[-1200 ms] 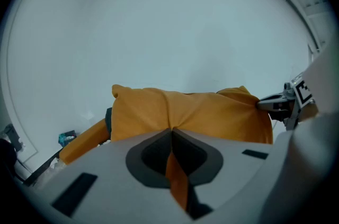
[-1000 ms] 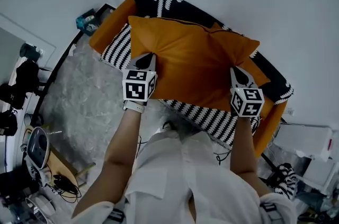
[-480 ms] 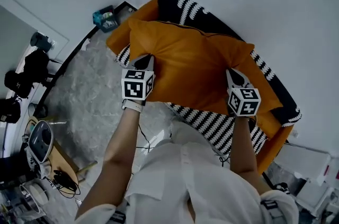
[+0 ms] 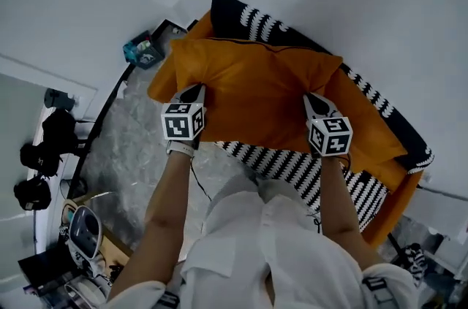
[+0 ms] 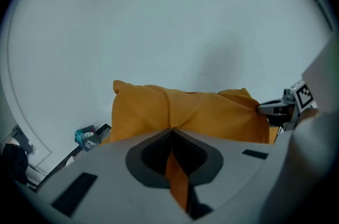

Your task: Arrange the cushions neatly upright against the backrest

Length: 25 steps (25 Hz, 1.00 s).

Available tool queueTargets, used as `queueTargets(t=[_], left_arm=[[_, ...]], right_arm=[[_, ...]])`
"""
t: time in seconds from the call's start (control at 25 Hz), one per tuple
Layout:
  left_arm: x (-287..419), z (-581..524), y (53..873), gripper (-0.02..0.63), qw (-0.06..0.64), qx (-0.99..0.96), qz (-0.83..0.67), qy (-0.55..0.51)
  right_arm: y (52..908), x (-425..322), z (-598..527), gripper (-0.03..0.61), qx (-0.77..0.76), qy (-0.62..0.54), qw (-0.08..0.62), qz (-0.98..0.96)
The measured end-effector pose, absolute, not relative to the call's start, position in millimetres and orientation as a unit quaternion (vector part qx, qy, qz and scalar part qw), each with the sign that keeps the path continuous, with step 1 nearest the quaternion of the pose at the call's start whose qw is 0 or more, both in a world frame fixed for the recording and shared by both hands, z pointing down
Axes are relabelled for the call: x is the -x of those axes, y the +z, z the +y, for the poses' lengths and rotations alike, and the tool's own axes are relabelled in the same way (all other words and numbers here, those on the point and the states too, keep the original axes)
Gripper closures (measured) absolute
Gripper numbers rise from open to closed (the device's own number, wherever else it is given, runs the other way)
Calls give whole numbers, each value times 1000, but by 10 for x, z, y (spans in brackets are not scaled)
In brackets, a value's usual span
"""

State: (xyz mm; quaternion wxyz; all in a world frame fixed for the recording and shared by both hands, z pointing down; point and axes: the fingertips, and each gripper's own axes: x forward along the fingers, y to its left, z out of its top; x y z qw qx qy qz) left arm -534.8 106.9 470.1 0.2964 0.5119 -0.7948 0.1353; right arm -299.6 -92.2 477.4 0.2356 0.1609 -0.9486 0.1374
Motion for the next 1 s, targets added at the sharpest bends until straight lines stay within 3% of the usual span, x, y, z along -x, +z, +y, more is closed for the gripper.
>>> queueTargets(t=[0.48, 1.0], left_arm=[[6538, -113, 5302, 592, 305, -610, -717, 148], [7280, -1108, 6070, 592, 302, -684, -642, 171]], right_arm=[[5391, 3725, -1380, 565, -274, 171, 234, -917], [6146, 4295, -1887, 563, -365, 188, 228, -883]])
